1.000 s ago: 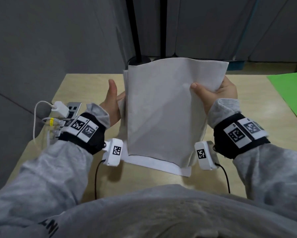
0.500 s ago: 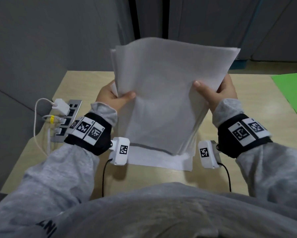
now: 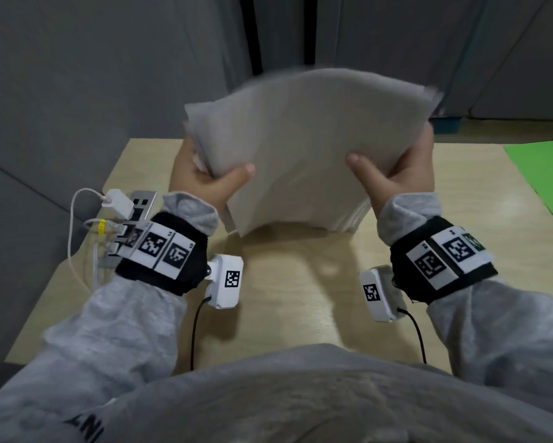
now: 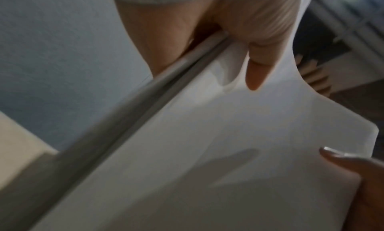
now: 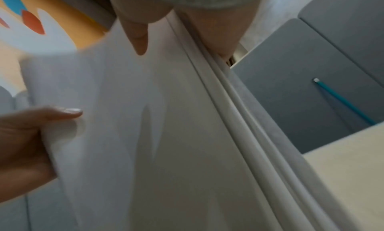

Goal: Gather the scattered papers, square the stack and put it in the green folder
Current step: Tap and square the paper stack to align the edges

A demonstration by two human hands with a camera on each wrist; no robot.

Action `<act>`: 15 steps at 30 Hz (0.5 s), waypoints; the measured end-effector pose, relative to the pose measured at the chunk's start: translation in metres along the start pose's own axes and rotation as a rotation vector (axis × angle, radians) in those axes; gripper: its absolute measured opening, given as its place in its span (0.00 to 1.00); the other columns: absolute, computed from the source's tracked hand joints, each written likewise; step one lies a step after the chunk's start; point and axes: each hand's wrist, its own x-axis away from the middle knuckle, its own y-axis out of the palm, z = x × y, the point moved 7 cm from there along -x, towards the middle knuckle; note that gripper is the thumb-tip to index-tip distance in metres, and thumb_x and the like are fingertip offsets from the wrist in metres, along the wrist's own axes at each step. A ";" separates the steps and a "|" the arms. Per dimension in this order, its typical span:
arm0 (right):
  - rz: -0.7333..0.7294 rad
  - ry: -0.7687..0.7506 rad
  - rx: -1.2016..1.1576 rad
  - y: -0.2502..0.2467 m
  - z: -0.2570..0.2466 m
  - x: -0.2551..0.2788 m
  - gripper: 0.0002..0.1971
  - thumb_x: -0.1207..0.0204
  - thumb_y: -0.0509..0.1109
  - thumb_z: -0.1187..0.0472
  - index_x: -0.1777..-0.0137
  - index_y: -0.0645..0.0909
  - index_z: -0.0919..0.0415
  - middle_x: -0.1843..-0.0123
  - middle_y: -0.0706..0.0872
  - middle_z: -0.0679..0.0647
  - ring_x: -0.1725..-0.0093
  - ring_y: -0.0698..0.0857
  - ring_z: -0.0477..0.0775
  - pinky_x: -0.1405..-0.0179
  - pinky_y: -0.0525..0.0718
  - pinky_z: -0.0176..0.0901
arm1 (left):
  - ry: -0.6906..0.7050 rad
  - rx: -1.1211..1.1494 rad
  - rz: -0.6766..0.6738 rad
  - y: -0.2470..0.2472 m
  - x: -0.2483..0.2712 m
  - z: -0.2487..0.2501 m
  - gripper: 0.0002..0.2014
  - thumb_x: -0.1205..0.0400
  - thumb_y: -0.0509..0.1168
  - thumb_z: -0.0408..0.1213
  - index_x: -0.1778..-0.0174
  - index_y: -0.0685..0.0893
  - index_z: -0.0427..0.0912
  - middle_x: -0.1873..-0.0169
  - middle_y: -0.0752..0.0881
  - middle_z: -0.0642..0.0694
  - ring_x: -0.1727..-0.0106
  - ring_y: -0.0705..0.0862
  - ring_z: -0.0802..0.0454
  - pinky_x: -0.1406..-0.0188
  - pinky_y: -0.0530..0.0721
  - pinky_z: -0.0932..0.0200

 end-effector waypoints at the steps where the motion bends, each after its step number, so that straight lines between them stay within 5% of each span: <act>1: -0.032 0.027 0.021 0.001 0.006 0.000 0.34 0.30 0.77 0.65 0.27 0.64 0.55 0.44 0.83 0.43 0.50 0.84 0.30 0.52 0.84 0.28 | -0.056 0.018 -0.004 0.001 0.003 -0.010 0.22 0.32 0.78 0.33 0.44 0.80 0.43 0.58 0.84 0.57 0.62 0.84 0.75 0.63 0.79 0.80; 3: -0.066 0.067 0.058 0.004 0.015 -0.002 0.32 0.27 0.74 0.67 0.26 0.63 0.57 0.49 0.83 0.40 0.56 0.84 0.27 0.57 0.83 0.24 | -0.136 0.065 -0.012 0.004 0.009 -0.025 0.27 0.30 0.78 0.35 0.37 0.74 0.45 0.56 0.82 0.63 0.61 0.83 0.78 0.62 0.75 0.86; 7: -0.023 0.020 0.093 0.012 0.008 -0.004 0.19 0.21 0.66 0.65 0.31 0.74 0.49 0.53 0.84 0.36 0.53 0.84 0.35 0.49 0.84 0.37 | -0.208 -0.008 0.079 0.005 0.005 -0.014 0.15 0.27 0.75 0.45 0.55 0.73 0.55 0.64 0.79 0.64 0.66 0.77 0.72 0.77 0.70 0.88; 10: 0.061 -0.058 -0.074 0.005 -0.002 -0.003 0.21 0.23 0.66 0.67 0.33 0.71 0.49 0.47 0.85 0.41 0.48 0.85 0.40 0.49 0.85 0.39 | -0.125 0.064 0.177 -0.006 0.000 -0.004 0.14 0.28 0.76 0.38 0.62 0.76 0.56 0.69 0.86 0.62 0.66 0.84 0.71 0.71 0.78 0.82; 13: 0.035 -0.025 -0.071 0.003 0.007 0.001 0.29 0.28 0.74 0.66 0.29 0.66 0.53 0.36 0.81 0.52 0.44 0.84 0.42 0.50 0.83 0.32 | -0.120 -0.009 0.058 -0.005 -0.001 -0.010 0.14 0.26 0.74 0.32 0.56 0.79 0.56 0.78 0.85 0.65 0.74 0.83 0.76 0.74 0.77 0.82; 15: -0.034 0.060 0.005 0.012 0.019 0.003 0.27 0.29 0.75 0.63 0.33 0.69 0.51 0.42 0.84 0.46 0.48 0.84 0.36 0.51 0.82 0.31 | -0.182 -0.052 0.051 -0.002 -0.001 -0.021 0.17 0.27 0.75 0.37 0.44 0.81 0.45 0.73 0.78 0.66 0.79 0.76 0.84 0.77 0.74 0.85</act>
